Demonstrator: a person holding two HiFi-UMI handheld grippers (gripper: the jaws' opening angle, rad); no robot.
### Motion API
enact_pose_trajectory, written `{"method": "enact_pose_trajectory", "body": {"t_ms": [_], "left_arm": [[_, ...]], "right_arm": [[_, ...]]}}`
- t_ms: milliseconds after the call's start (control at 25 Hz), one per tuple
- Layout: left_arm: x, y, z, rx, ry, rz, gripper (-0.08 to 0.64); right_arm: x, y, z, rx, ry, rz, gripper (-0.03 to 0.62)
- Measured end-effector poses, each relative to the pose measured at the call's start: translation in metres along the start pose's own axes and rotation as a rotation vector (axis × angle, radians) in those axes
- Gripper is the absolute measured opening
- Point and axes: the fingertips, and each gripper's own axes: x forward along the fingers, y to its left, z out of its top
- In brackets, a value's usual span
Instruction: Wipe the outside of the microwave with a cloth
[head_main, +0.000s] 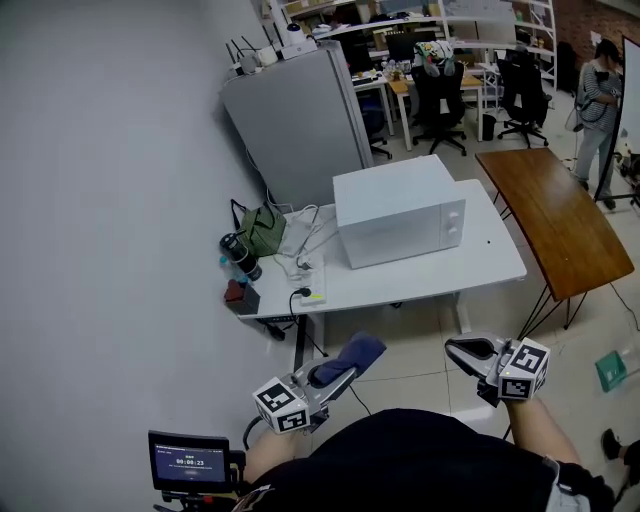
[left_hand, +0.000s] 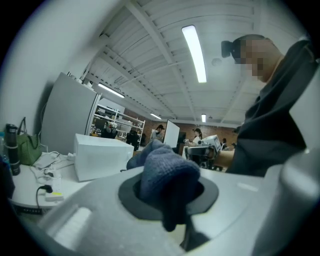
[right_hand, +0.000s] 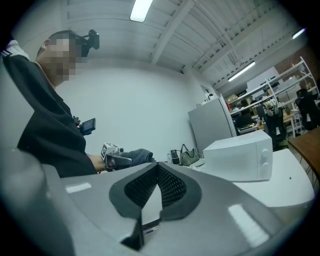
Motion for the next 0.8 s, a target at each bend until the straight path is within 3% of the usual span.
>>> {"method": "enact_pose_trajectory", "body": {"t_ms": [240, 800], "left_arm": [[-0.047, 0.017, 0.002, 0.008, -0.042, 0.022, 0.06], [-0.061, 0.014, 0.004, 0.023, -0.082, 0.002, 0.06]], "right_arm": [[0.029, 0.03, 0.008, -0.044, 0.01, -0.006, 0.006], [0.023, 0.048, 0.018, -0.095, 0.021, -0.04, 0.006]]}}
